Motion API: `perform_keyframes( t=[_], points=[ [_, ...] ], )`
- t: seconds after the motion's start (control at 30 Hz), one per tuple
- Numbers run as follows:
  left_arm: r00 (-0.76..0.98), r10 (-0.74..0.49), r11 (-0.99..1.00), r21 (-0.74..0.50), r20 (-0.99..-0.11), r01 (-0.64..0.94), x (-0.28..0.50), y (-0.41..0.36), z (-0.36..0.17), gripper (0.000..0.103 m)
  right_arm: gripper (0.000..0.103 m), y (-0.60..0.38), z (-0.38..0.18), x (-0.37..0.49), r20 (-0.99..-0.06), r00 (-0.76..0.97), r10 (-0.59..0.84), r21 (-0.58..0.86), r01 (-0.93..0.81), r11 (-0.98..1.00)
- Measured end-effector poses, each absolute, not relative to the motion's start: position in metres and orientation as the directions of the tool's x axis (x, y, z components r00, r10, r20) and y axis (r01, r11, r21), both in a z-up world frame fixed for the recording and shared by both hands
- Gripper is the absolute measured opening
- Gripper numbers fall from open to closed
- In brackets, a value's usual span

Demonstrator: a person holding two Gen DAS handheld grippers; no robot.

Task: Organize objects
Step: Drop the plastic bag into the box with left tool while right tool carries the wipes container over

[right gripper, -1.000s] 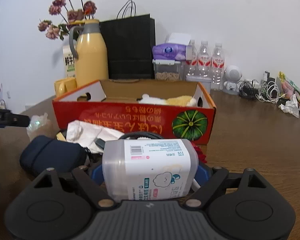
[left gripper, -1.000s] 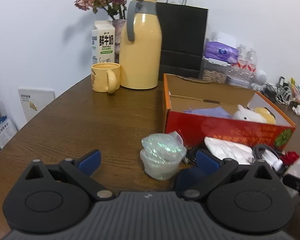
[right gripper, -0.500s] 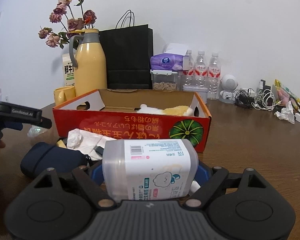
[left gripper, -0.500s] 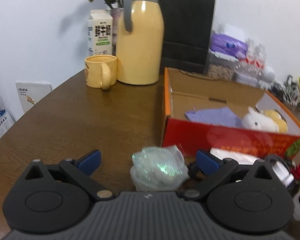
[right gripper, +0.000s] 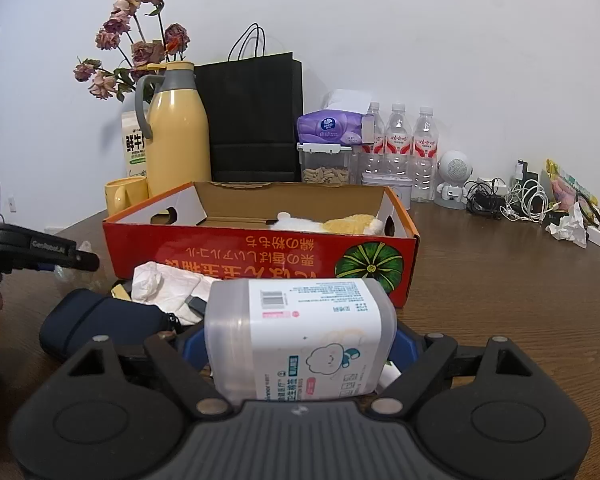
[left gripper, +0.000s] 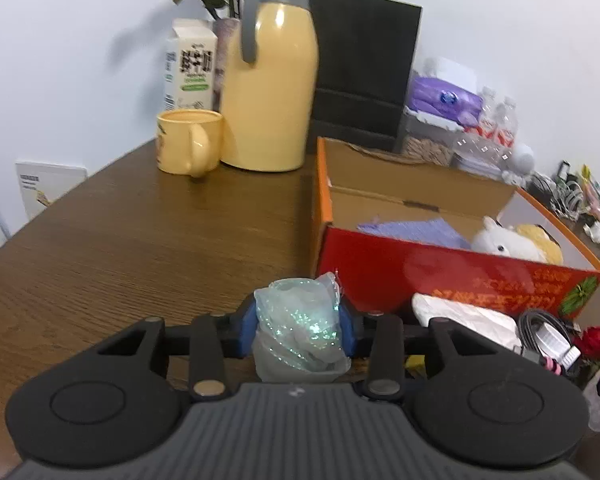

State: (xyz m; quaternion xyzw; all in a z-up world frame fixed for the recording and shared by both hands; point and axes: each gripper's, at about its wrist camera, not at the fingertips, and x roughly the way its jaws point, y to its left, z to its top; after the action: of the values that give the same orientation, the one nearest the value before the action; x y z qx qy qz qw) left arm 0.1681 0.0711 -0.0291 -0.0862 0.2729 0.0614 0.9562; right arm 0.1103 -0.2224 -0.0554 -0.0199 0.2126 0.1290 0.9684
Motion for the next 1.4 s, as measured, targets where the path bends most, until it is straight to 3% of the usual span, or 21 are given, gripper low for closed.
perform_keyframes(
  t=[0.4, 0.8, 1.17, 1.4],
  points=[
    [0.897, 0.071, 0.976, -0.157, -0.436, -0.153, 0.146, 0.067, -0.004, 0.037, 0.085, -0.219, -0.049, 0.105, -0.39, 0.881, 0.269, 0.021, -0.283, 0.959],
    [0.958, -0.018, 0.987, -0.156, -0.286, -0.028, 0.162, 0.02, 0.059, 0.037, 0.082, -0.2, 0.014, 0.14, -0.239, 0.921, 0.308, -0.019, -0.321, 0.947],
    [0.952, -0.014, 0.978, -0.2, -0.307, -0.05, 0.233, 0.001, 0.067, 0.037, 0.081, -0.178, 0.032, 0.231, -0.22, 0.93, 0.295, 0.007, -0.301, 0.954],
    [0.922, 0.052, 0.971, -0.196, -0.384, -0.137, 0.285, -0.001, 0.05, 0.037, 0.081, -0.172, 0.019, 0.281, -0.247, 0.934, 0.259, 0.046, -0.256, 0.966]
  ],
)
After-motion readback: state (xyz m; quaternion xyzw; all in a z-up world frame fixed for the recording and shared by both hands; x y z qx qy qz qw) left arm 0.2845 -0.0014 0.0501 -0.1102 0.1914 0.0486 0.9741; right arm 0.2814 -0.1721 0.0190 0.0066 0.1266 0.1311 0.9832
